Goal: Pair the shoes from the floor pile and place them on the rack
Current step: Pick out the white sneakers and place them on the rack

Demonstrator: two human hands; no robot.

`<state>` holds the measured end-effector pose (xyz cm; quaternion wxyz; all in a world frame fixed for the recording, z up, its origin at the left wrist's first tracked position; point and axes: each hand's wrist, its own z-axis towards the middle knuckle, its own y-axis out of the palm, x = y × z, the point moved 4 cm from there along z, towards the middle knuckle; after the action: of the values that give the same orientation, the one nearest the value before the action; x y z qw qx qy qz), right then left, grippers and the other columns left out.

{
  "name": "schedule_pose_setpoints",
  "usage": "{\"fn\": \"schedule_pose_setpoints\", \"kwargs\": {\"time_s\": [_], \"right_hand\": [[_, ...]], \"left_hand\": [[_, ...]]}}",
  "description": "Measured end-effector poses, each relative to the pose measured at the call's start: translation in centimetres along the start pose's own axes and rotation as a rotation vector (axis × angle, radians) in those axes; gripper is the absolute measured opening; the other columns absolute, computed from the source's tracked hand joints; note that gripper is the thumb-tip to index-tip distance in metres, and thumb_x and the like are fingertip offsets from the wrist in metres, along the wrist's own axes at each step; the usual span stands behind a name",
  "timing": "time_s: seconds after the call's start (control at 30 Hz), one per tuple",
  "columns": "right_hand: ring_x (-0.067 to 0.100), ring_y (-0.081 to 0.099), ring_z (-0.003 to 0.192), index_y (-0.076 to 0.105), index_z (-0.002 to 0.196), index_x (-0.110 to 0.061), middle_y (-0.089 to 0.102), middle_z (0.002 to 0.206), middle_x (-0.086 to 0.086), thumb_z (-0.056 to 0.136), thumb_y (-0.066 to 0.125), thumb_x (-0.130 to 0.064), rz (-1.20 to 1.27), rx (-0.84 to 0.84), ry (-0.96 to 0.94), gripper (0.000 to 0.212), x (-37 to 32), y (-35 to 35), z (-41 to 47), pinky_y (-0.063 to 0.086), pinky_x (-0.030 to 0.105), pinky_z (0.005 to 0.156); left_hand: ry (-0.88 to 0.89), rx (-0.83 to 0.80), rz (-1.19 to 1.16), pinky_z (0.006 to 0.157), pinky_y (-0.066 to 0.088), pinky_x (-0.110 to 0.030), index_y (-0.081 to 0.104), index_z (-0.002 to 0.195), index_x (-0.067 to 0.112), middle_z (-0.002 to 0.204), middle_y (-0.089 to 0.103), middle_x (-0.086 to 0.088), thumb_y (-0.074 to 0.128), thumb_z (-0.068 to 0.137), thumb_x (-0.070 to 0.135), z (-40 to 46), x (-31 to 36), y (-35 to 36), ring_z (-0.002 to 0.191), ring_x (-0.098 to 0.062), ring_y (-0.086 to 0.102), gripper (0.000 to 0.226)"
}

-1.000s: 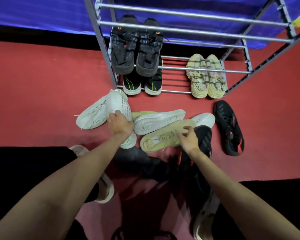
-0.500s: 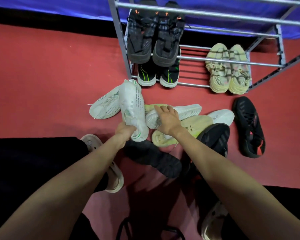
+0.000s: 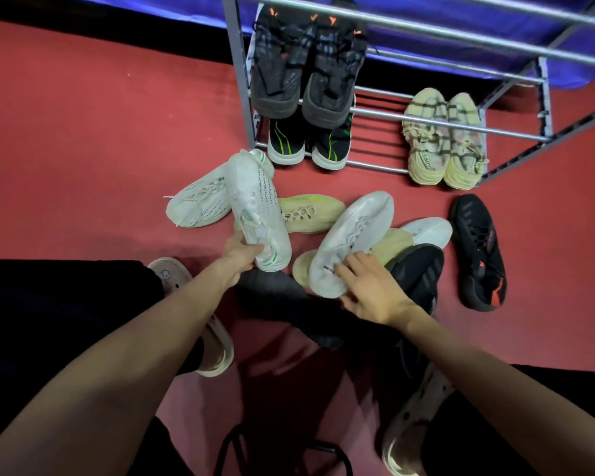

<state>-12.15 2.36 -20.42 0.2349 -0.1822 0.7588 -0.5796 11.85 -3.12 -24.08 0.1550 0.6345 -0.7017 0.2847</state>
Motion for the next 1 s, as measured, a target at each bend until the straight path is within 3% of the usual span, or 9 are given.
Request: {"fn": "schedule_pose_setpoints", "kwargs": {"time_s": [0.17,0.33,0.43,0.5,0.67,0.73,0.87,0.93,1.0], "right_hand": [[0.026,0.057,0.083,0.061,0.1,-0.01,0.059,0.092,0.007,0.064,0.066,-0.018,0.067,-0.11,0.035,0.037,-0.5,1.1,-1.6,0.044,0.031,0.074],[0.027,0.053,0.092,0.06,0.099,-0.004,0.061,0.093,0.01,0.087,0.053,-0.013,0.375,0.096,0.328,0.016,-1.2,-1.9,0.9,0.043,0.033,0.074],[0.025,0.057,0.091,0.06,0.096,-0.006,0.063,0.09,0.007,0.089,0.051,-0.013,0.622,0.186,0.524,0.013,-2.1,-2.6,3.6,0.04,0.029,0.072],[0.024,0.061,0.092,0.06,0.105,-0.004,0.067,0.095,0.008,0.091,0.051,-0.014,0.787,0.172,0.658,0.019,-2.9,-2.3,5.3,0.04,0.027,0.074],[0.033,0.058,0.107,0.051,0.116,0.002,0.064,0.112,0.017,0.094,0.05,-0.028,0.878,-0.024,0.858,0.037,-3.3,-0.3,8.4,0.039,0.03,0.079],[0.032,0.057,0.108,0.048,0.117,-0.001,0.061,0.114,0.017,0.087,0.061,-0.034,0.865,-0.082,0.85,0.046,-3.4,0.3,9.6,0.042,0.032,0.082],[0.035,0.046,0.12,0.036,0.129,-0.005,0.046,0.127,0.019,0.069,0.079,-0.039,0.659,-0.253,0.716,0.081,-4.4,0.9,11.9,0.041,0.037,0.097],[0.036,0.04,0.125,0.03,0.135,-0.005,0.043,0.131,0.018,0.061,0.082,-0.049,0.506,-0.297,0.662,0.101,-4.5,0.9,12.6,0.037,0.039,0.103],[0.036,0.038,0.128,0.024,0.139,-0.005,0.041,0.135,0.018,0.055,0.082,-0.059,0.427,-0.329,0.647,0.116,-4.6,1.3,13.3,0.034,0.041,0.106]], "left_hand": [[0.002,0.019,-0.049,0.084,0.049,-0.029,0.047,0.133,0.001,0.13,0.059,-0.017,0.06,0.088,0.0,-0.2,0.5,0.5,0.117,-0.032,0.059,0.046],[-0.036,-0.07,-0.12,0.083,0.054,-0.031,0.051,0.126,-0.001,0.121,0.063,-0.015,0.068,0.084,0.003,-0.1,0.3,0.4,0.11,-0.027,0.062,0.046],[-0.026,-0.052,-0.134,0.071,0.058,-0.023,0.059,0.102,-0.002,0.103,0.062,-0.015,0.061,0.087,-0.004,0.1,0.3,0.2,0.085,-0.02,0.064,0.015],[-0.02,0.043,-0.194,0.06,0.058,-0.019,0.064,0.098,-0.007,0.091,0.065,-0.015,0.05,0.092,-0.006,0.1,0.5,-0.3,0.073,-0.017,0.063,0.015],[-0.009,-0.033,-0.213,0.07,0.057,-0.026,0.06,0.116,0.001,0.102,0.068,-0.011,0.047,0.092,-0.003,0.1,2.0,0.4,0.082,-0.018,0.065,0.027],[-0.032,0.01,-0.216,0.07,0.055,-0.028,0.051,0.124,0.004,0.105,0.063,-0.009,0.053,0.09,0.001,0.4,1.9,0.2,0.085,-0.019,0.062,0.035],[-0.118,0.13,-0.232,0.06,0.048,-0.029,0.054,0.104,0.002,0.085,0.061,-0.007,0.05,0.093,0.009,2.1,1.6,-3.3,0.067,-0.015,0.057,0.014],[-0.112,0.234,-0.207,0.048,0.043,-0.025,0.055,0.119,-0.003,0.075,0.057,-0.009,0.045,0.09,0.004,3.6,2.0,-6.3,0.056,-0.017,0.051,0.031],[-0.082,0.321,-0.169,0.051,0.049,-0.028,0.05,0.128,-0.003,0.083,0.062,-0.014,0.044,0.086,0.002,4.9,3.0,-9.1,0.062,-0.021,0.054,0.043]]}}
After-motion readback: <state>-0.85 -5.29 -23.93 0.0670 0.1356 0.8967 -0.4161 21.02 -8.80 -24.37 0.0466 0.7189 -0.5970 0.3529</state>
